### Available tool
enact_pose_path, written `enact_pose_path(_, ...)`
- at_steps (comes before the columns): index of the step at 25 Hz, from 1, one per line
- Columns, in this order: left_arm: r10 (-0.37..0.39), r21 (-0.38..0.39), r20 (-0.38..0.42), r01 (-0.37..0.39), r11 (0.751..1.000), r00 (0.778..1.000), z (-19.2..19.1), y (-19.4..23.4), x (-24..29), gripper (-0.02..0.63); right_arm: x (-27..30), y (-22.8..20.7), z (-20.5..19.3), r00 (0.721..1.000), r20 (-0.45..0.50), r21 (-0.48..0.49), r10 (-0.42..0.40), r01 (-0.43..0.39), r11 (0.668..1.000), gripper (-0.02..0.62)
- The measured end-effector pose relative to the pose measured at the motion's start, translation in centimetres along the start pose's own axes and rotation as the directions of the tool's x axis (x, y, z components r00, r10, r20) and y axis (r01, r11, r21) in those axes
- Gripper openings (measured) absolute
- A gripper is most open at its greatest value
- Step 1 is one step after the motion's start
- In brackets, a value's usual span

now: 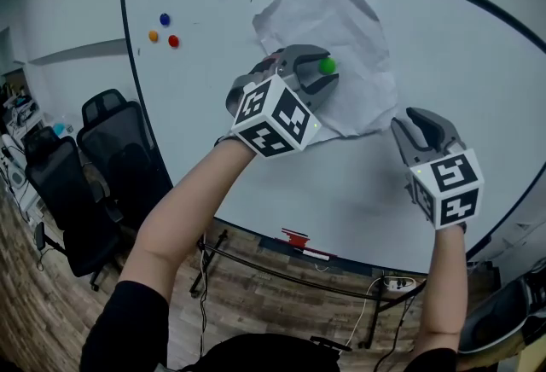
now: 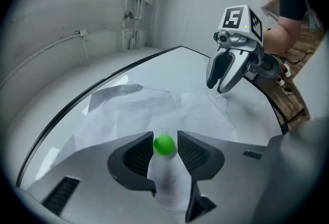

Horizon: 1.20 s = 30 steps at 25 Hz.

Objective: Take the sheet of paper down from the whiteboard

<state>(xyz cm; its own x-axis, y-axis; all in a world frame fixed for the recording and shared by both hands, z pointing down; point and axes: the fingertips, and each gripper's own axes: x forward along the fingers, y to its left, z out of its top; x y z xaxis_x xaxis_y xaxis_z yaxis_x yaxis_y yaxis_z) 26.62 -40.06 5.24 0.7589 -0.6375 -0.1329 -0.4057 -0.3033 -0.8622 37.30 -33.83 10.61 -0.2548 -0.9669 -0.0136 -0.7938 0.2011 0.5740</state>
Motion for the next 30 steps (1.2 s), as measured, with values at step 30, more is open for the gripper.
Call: enact_pose_path(30, 0.065, 0.122, -0.072, -0.056, 0.991, 0.995, -0.8, 0.0, 0.7, 0.133, 3.2, 2.0, -1.9, 0.991, -0.011, 0.18, 0.131, -0.126, 0.975, 0.161)
